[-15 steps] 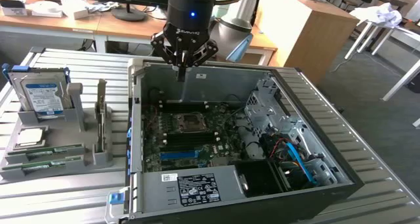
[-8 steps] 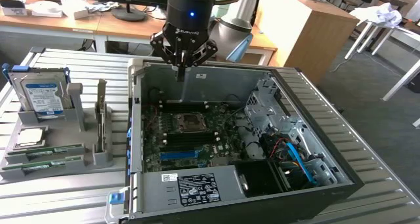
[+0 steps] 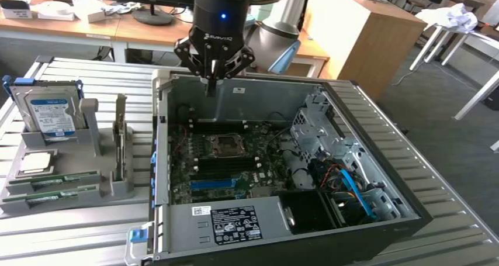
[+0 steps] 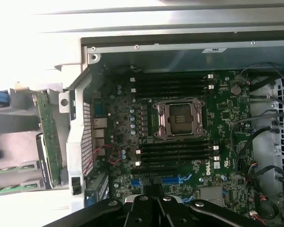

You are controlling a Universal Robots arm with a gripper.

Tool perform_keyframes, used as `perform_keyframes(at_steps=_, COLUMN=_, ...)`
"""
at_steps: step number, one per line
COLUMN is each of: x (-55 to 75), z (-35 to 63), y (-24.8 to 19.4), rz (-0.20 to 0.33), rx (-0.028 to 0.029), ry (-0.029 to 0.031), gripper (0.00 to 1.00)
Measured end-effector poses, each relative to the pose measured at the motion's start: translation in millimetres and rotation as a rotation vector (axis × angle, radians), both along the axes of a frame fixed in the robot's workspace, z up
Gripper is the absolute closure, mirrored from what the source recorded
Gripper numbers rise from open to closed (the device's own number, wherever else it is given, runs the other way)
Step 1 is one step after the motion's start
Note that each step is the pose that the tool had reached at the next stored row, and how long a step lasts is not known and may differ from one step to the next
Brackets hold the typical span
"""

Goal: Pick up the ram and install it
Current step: 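Reach for the ram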

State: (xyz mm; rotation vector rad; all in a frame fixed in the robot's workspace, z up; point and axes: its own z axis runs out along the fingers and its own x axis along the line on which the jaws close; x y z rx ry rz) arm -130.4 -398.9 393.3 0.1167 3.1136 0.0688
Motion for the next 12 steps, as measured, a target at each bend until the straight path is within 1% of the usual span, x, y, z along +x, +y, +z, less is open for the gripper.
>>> perform_keyframes(at_steps=12, x=-11.0, z=0.0, y=0.0, rz=0.0, rx=-0.0001, ry=0.0, gripper=0.89)
